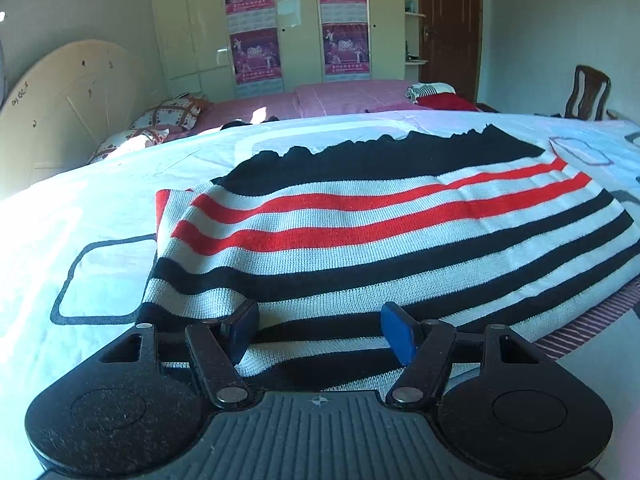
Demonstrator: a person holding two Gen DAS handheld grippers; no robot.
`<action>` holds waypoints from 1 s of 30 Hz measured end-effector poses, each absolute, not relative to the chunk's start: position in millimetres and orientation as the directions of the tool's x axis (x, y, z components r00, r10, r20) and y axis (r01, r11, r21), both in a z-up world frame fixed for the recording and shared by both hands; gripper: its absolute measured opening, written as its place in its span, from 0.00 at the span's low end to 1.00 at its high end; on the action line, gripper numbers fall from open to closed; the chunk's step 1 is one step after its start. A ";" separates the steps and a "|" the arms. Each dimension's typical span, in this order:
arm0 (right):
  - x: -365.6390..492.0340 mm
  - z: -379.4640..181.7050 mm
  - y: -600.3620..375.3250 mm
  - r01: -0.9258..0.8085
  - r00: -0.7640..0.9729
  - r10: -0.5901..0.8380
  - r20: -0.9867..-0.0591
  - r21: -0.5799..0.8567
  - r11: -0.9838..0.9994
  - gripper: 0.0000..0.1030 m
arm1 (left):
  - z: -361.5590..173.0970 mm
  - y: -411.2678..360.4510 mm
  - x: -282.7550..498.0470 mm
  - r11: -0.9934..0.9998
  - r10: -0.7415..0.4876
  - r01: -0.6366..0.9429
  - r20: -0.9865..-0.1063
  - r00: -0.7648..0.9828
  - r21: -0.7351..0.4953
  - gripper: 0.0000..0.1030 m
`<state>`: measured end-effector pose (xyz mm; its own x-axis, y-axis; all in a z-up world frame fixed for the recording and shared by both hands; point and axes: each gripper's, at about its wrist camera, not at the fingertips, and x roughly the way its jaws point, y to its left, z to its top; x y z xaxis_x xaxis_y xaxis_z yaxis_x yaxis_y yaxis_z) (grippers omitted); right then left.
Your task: Fold small clothes
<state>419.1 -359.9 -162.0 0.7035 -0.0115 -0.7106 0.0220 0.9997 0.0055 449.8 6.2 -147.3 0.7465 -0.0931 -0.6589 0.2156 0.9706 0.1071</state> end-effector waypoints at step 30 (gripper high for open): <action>415.8 -142.0 -304.0 -0.074 0.735 0.125 -0.666 0.104 0.992 0.12 | -163.5 101.4 403.9 0.915 -0.161 -0.125 -0.632 0.758 -0.383 0.66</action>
